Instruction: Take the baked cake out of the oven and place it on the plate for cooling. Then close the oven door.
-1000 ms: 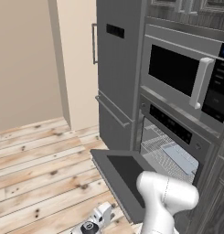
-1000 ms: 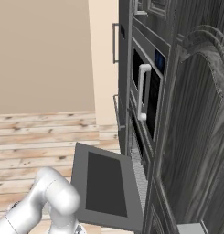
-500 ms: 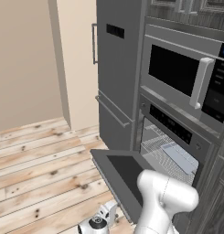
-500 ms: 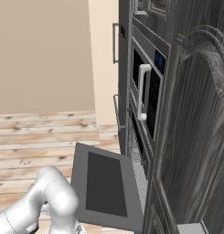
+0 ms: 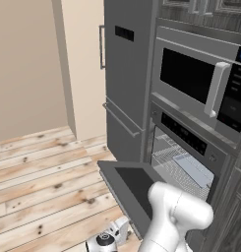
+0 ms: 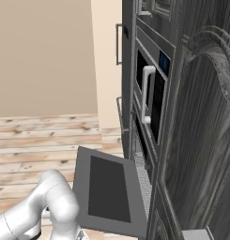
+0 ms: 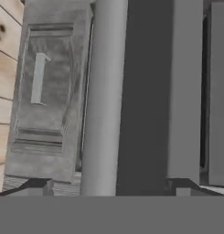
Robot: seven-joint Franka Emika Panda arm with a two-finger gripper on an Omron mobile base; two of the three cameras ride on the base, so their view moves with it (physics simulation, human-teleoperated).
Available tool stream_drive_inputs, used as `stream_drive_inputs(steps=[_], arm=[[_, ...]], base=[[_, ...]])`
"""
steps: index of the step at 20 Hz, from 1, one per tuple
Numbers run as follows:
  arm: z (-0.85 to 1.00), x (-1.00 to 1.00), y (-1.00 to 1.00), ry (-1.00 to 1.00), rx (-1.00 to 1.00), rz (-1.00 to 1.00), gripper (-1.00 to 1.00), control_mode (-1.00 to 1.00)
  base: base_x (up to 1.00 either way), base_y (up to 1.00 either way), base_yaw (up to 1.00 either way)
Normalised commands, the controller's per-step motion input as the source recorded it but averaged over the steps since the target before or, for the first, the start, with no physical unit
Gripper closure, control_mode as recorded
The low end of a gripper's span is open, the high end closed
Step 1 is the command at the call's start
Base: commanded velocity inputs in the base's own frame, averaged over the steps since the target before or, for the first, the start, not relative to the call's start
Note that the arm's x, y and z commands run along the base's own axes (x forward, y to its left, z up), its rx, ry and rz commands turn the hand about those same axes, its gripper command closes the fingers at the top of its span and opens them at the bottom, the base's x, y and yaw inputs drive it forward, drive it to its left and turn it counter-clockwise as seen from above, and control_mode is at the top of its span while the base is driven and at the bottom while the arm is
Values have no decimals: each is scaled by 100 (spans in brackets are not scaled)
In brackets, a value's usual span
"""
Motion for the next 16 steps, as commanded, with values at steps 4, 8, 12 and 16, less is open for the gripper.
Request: stream_drive_inputs(steps=[4, 8, 12, 16], arm=[[-48, 44, 16, -24, -42, -35, -100, -100], [-29, 57, 9, -28, -46, -37, -100, -100], [-10, 71, 2, -30, -46, -38, -100, -100], [0, 81, 0, -30, -45, -37, -100, -100]], base=[[0, 0, 0], [0, 0, 0], [0, 0, 0], [0, 0, 0]])
